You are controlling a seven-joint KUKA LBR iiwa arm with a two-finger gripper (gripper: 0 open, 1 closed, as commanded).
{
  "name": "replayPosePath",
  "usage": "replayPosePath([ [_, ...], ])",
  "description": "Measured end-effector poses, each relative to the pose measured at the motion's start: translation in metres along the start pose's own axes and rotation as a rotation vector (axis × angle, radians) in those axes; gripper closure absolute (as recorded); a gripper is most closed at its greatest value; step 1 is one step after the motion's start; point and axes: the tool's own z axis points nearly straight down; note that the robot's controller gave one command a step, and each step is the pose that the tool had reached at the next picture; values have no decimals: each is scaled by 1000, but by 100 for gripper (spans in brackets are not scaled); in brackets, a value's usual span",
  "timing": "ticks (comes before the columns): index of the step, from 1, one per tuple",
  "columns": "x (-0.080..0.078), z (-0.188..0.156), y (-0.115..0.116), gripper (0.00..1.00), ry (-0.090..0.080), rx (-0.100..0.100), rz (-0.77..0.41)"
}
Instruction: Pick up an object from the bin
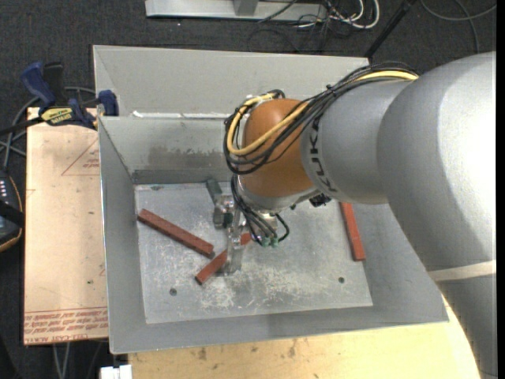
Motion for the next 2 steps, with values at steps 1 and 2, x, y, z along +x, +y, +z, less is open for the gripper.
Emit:
replayPosePath([
  [1, -2, -5, -3, 100, -6, 1, 4],
  [2, -7, -154, -3, 100, -15, 3, -364],
])
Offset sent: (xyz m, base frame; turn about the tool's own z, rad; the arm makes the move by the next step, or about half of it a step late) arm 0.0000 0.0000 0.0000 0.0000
